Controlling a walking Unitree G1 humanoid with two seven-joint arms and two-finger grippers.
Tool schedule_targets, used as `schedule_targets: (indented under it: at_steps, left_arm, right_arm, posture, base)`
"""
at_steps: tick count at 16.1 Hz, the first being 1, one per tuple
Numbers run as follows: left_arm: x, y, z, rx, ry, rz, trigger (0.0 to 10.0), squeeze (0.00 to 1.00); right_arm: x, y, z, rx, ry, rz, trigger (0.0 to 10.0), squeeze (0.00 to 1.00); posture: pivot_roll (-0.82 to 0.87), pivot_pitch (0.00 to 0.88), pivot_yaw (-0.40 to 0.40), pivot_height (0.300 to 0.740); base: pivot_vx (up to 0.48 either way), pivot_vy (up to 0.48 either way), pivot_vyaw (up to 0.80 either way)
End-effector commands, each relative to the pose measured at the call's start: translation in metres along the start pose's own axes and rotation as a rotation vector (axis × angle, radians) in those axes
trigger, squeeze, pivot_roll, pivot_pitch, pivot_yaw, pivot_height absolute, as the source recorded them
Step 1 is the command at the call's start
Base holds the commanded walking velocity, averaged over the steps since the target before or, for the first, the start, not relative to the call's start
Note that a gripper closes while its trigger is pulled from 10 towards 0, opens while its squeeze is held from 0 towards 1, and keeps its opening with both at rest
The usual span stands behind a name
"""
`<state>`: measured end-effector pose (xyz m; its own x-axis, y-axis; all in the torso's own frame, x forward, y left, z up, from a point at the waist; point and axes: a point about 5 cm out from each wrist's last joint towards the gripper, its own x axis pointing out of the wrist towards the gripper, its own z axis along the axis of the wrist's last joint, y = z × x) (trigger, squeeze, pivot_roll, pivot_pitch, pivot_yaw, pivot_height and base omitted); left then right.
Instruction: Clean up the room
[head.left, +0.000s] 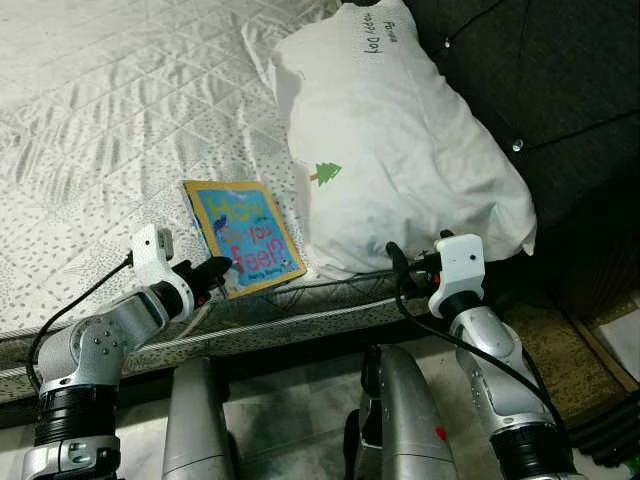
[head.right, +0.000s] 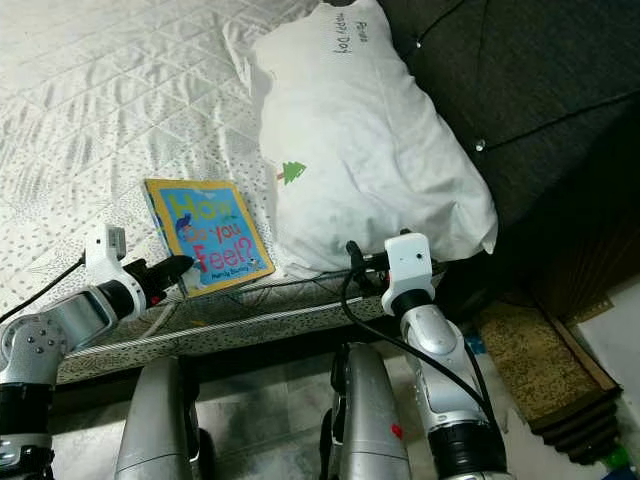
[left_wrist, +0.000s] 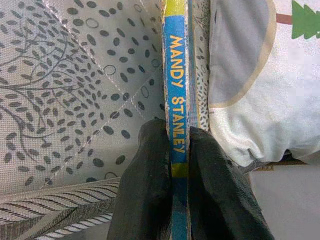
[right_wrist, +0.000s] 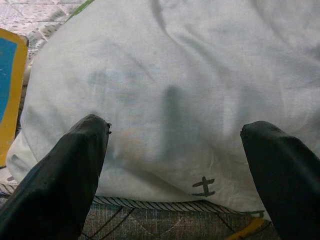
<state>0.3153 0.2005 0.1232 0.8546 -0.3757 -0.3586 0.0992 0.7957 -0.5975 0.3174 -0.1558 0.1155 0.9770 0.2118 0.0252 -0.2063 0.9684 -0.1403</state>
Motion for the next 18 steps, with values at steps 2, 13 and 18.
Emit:
schedule_targets:
  at_steps: [2, 13, 18]
  left_arm:
    - [0.004, 0.012, -0.020, 0.027, 0.110, 0.073, 10.0, 0.00]
    - [0.006, 0.072, 0.022, 0.424, 0.131, 0.329, 10.0, 1.00]
    - [-0.008, 0.089, 0.050, 0.658, -0.016, 0.551, 10.0, 1.00]
  right_arm:
    - [-0.002, -0.003, -0.001, -0.014, 0.002, -0.003, 10.0, 0.00]
    - [0.000, 0.000, 0.002, -0.029, -0.008, 0.016, 10.0, 0.00]
    - [0.001, 0.002, 0.002, -0.029, -0.011, 0.019, 10.0, 0.00]
  posture:
    - [0.06, 0.225, -0.083, 0.527]
    - [0.05, 0.218, -0.097, 0.527]
    - [0.06, 0.211, -0.095, 0.527]
  base:
    - [0.000, 0.000, 0.00]
    - [0.000, 0.000, 0.00]
    - [0.000, 0.000, 0.00]
